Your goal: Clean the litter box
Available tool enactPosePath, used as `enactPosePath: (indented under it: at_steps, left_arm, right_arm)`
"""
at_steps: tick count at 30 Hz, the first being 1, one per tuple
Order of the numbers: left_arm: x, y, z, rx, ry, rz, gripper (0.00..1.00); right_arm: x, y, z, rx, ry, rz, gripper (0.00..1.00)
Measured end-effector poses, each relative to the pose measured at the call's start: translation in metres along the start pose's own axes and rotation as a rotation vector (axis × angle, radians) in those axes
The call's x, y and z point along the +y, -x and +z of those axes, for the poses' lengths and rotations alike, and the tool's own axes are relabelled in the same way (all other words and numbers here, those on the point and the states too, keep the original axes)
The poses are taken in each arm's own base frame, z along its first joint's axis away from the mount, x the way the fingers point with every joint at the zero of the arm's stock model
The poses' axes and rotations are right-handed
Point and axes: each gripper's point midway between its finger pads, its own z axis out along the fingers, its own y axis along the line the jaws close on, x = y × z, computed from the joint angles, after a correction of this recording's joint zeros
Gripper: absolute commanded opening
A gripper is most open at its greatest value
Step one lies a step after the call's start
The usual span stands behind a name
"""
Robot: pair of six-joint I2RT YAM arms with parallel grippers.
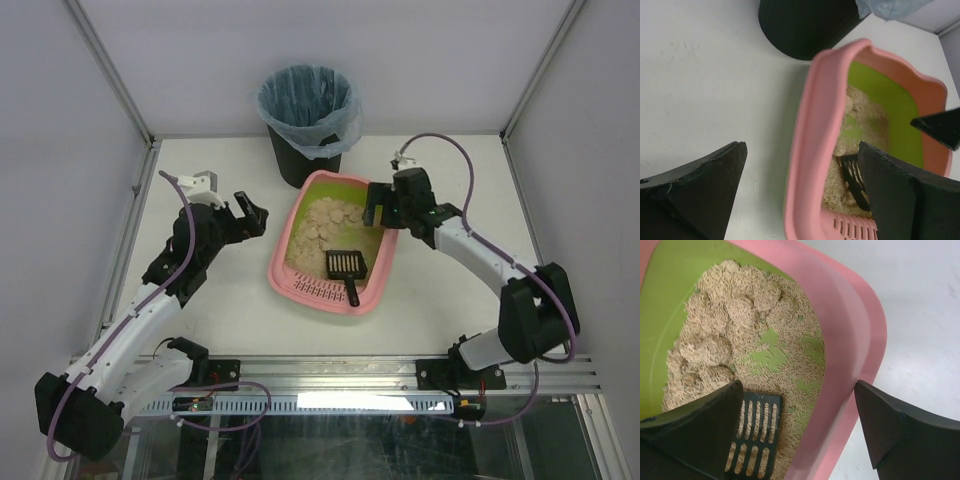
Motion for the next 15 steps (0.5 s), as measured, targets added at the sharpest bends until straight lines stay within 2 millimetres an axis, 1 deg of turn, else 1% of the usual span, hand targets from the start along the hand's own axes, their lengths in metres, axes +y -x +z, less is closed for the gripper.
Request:
enactPosePath:
  at_steps: [3, 7, 11, 13, 15]
  left_arm:
    - [-0.002, -0.018, 0.007, 0.055, -0.026, -0.003, 0.99]
    - [0.000, -0.042, 0.013, 0.123, -0.045, -0.011, 0.98]
    - [-0.001, -0.057, 0.014, 0.159, -0.072, -0.031, 0.97]
    - [-0.002, -0.062, 0.014, 0.170, -0.083, -0.039, 0.97]
    - [-0.003, -0.063, 0.015, 0.172, -0.087, -0.042, 0.96]
  right_arm:
    - [0.037, 0.013, 0.023, -0.001, 0.066, -0.027, 0.95]
    - [0.079, 0.029, 0.051, -0.013, 0.158, -0.032, 0.95]
    - [0.104, 0.040, 0.071, -0.027, 0.240, -0.026, 0.95]
    - [0.111, 0.045, 0.078, -0.036, 0.268, -0.027, 0.95]
    - [0.114, 0.046, 0.079, -0.041, 0.282, -0.033, 0.95]
